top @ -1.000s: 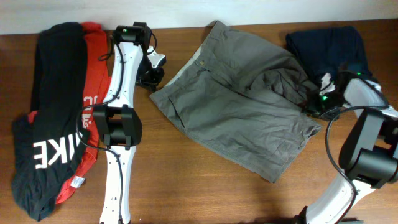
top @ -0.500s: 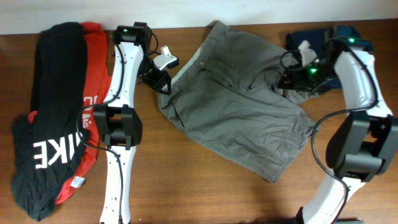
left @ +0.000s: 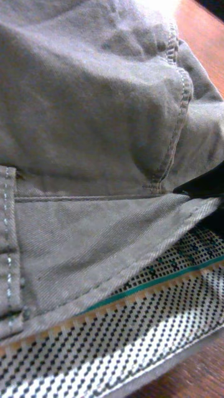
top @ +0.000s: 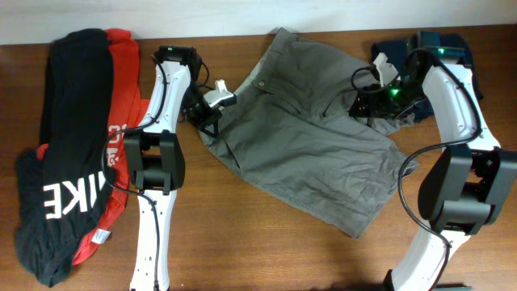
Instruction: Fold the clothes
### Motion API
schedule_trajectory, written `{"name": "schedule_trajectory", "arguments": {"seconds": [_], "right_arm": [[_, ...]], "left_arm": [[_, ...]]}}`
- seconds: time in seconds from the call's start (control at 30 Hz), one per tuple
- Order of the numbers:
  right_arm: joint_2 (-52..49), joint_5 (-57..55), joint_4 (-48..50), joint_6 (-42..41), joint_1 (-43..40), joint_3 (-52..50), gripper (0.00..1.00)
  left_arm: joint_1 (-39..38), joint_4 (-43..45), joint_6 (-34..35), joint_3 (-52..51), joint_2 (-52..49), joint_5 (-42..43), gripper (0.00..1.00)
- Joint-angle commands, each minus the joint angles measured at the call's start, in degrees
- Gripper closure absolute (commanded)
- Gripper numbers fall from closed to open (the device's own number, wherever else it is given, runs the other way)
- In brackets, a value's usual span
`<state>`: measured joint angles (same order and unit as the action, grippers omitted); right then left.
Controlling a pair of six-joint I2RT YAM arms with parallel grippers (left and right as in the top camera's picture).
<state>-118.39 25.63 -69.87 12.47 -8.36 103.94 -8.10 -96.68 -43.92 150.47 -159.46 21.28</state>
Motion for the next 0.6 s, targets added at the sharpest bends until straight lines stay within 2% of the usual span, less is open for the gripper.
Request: {"name": "schedule_trajectory", "arguments": {"seconds": [0.0,0.07,0.13,0.23,0.33,0.57], "right_arm": [[0.1,0.5,0.0,0.6,0.3,1.1,0.29],[0.1,0.5,0.0,0.6,0.3,1.1,0.29],[0.1,0.5,0.2,-0.1,0.3,1.1,0.29],[0.1,0.5,0.9,-0.9,0.4,1.1,0.29],[0.1,0.5,1.7,-1.0,0.7,1.1,0.29],[0.1,0.5,4.8,-3.4,1.0,1.1,0.28]], "left_arm": [[0.5,0.0,4.7,-1.0,0.1,-2.2,0.99],[1.4,0.0,12.1,-0.9,0.1,-4.8,0.99],[3.7,-0.1,24.4,-0.9,0.1,-7.8,0.99],[8.0,-0.1,34.6,-0.9,0.1,-8.0,1.00],[13.1,-0.1,39.3,-0.9,0.2,-8.0,0.99],[17.0,-0.1,39.4,-1.0,1.0,-7.2,1.00]]}}
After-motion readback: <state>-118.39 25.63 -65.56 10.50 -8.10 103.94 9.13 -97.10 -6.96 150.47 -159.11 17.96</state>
